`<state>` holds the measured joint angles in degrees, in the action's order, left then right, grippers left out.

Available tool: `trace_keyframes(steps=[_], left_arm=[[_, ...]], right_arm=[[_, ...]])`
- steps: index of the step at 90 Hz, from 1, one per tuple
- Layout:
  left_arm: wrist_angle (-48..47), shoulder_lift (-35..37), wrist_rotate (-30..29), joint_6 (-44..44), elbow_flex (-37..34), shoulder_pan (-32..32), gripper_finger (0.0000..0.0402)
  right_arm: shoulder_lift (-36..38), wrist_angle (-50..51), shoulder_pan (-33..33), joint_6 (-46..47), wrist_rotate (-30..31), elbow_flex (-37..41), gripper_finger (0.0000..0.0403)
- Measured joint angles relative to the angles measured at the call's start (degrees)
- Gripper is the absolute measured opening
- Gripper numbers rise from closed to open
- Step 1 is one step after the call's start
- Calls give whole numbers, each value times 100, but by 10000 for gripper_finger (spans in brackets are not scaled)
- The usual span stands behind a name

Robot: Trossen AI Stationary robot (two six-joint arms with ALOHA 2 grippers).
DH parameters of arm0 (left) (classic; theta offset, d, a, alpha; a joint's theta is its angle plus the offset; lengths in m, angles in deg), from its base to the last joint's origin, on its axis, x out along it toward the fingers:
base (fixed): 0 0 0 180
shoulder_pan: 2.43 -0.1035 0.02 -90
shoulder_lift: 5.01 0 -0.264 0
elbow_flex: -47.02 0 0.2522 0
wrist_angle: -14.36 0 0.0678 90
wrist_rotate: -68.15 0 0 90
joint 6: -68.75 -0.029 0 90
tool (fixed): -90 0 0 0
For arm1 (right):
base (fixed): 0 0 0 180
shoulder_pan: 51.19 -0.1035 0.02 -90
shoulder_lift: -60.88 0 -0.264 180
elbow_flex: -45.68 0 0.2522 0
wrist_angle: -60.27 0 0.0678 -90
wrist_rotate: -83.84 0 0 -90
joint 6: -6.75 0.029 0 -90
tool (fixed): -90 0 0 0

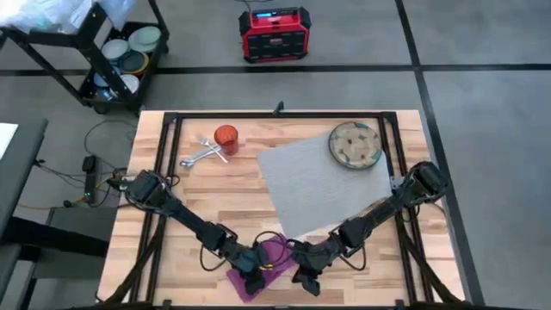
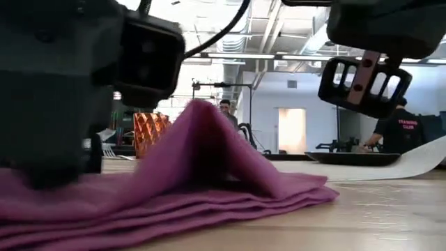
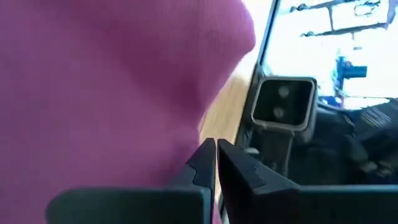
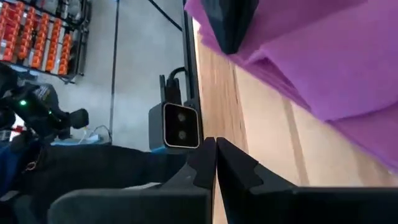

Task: Set table place
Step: Fold the purple napkin

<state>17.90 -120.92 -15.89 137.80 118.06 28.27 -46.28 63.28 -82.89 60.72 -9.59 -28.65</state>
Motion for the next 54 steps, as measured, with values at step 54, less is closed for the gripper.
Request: trace_keyframes(steps=[54], left_arm=[[-455, 600, -107, -1229, 524, -829, 0]], right_arm=[[3, 948, 316, -305, 332, -2, 0]])
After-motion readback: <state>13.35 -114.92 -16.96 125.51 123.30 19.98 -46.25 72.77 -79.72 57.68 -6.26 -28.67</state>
